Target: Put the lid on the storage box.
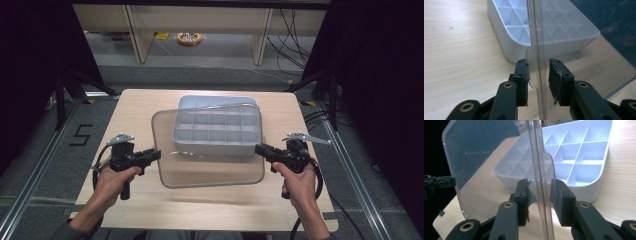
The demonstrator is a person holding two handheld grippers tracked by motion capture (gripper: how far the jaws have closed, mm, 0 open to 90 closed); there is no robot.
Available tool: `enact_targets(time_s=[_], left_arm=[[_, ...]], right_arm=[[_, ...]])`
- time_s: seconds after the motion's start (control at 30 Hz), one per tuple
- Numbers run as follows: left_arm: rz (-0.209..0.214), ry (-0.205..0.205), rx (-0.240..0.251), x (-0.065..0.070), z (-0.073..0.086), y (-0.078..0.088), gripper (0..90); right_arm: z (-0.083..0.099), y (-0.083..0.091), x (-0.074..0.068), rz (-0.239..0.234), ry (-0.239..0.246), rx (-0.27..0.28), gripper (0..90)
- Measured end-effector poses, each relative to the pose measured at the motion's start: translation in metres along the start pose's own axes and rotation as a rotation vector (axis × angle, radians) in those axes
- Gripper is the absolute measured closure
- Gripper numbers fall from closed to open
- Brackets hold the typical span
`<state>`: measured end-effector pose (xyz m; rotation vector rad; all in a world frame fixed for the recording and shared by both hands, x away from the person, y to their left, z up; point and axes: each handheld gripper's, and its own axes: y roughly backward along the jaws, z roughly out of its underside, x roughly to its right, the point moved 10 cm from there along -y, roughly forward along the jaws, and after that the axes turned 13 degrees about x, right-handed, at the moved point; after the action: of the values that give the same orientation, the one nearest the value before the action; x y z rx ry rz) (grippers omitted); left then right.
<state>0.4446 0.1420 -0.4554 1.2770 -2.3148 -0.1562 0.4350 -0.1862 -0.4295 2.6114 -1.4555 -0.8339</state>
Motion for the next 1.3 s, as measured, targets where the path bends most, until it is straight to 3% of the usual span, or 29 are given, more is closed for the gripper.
enact_targets(time_s=[0.03, 0.07, 0.13, 0.17, 0.23, 0.3, 0.33, 0.4, 0.43, 0.47, 0.5, 0.6, 0.63, 0.67, 0.73, 0.77, 0.8, 0.87, 0.93, 1.03, 1.13, 1.2, 1.23, 1.27, 1.3], left_arm=[[0.001, -0.001, 0.001, 0.000, -0.004, -0.003, 67.5], [0.001, 0.008, 0.007, 0.001, -0.011, -0.009, 67.5], [-0.013, -0.002, 0.006, 0.000, -0.019, -0.017, 66.7], [-0.018, -0.001, 0.007, 0.000, -0.024, -0.021, 66.6], [-0.030, 0.001, 0.009, -0.001, -0.032, -0.030, 66.1], [-0.038, -0.003, 0.007, -0.002, -0.039, -0.038, 65.9], [-0.041, 0.001, 0.005, -0.003, -0.042, -0.042, 65.9], [-0.047, 0.003, 0.008, -0.004, -0.046, -0.049, 65.9], [-0.054, 0.000, 0.004, -0.004, -0.048, -0.053, 65.8], [-0.056, -0.012, -0.010, -0.006, -0.049, -0.055, 65.5], [-0.062, 0.006, 0.001, -0.005, -0.051, -0.058, 65.2], [-0.064, 0.017, 0.002, -0.006, -0.057, -0.065, 65.3], [-0.058, 0.016, -0.006, -0.007, -0.058, -0.067, 65.3], [-0.059, 0.004, -0.015, -0.007, -0.058, -0.068, 65.2], [-0.070, 0.026, -0.010, -0.006, -0.060, -0.074, 64.1], [-0.074, 0.009, -0.019, -0.008, -0.061, -0.075, 63.9], [-0.076, 0.012, -0.025, -0.009, -0.061, -0.077, 63.8], [-0.086, 0.020, -0.025, -0.011, -0.063, -0.082, 63.9], [-0.096, 0.026, -0.035, -0.013, -0.065, -0.087, 63.8], [-0.111, 0.040, -0.036, -0.016, -0.070, -0.096, 63.7], [-0.114, 0.044, -0.047, -0.019, -0.075, -0.103, 62.5], [-0.113, 0.057, -0.045, -0.022, -0.078, -0.106, 62.2], [-0.117, 0.063, -0.049, -0.023, -0.079, -0.109, 62.4], [-0.119, 0.063, -0.052, -0.024, -0.079, -0.110, 62.4], [-0.123, 0.056, -0.058, -0.025, -0.079, -0.111, 62.3]], right_arm=[[-0.004, -0.004, 0.006, 0.001, 0.011, 0.013, 67.7], [-0.006, -0.004, 0.005, 0.010, -0.035, 0.002, 67.5], [-0.012, -0.010, 0.016, 0.021, -0.003, 0.017, 67.0], [-0.014, -0.011, 0.013, 0.023, -0.057, 0.006, 66.8], [-0.020, -0.017, 0.021, 0.040, -0.029, 0.016, 66.4], [-0.024, -0.021, 0.023, 0.046, -0.050, 0.017, 66.3], [-0.026, -0.024, 0.028, 0.055, -0.026, 0.017, 66.1], [-0.031, -0.028, 0.031, 0.057, -0.027, 0.014, 65.3], [-0.033, -0.030, 0.030, 0.079, -0.050, 0.007, 64.9], [-0.035, -0.033, 0.034, 0.089, -0.031, 0.005, 64.6], [-0.037, -0.035, 0.034, 0.095, -0.042, 0.002, 64.4], [-0.042, -0.040, 0.039, 0.108, -0.030, 0.000, 64.0], [-0.043, -0.040, 0.039, 0.116, -0.047, -0.010, 63.5], [-0.044, -0.043, 0.042, 0.120, -0.036, -0.017, 62.9], [-0.047, -0.047, 0.047, 0.122, -0.011, -0.022, 62.1], [-0.047, -0.048, 0.044, 0.144, -0.062, -0.039, 62.0], [-0.049, -0.050, 0.047, 0.140, -0.035, -0.034, 61.6], [-0.051, -0.055, 0.050, 0.156, -0.049, -0.051, 61.3], [-0.055, -0.061, 0.056, 0.158, -0.032, -0.053, 60.6], [-0.059, -0.068, 0.058, 0.173, -0.075, -0.067, 60.2], [-0.063, -0.076, 0.067, 0.169, -0.032, -0.058, 60.1], [-0.062, -0.077, 0.064, 0.175, -0.104, -0.083, 60.2], [-0.062, -0.079, 0.069, 0.169, -0.064, -0.077, 60.2], [-0.058, -0.078, 0.061, 0.183, -0.185, -0.125, 60.2], [-0.059, -0.081, 0.066, 0.184, -0.161, -0.111, 60.2]])
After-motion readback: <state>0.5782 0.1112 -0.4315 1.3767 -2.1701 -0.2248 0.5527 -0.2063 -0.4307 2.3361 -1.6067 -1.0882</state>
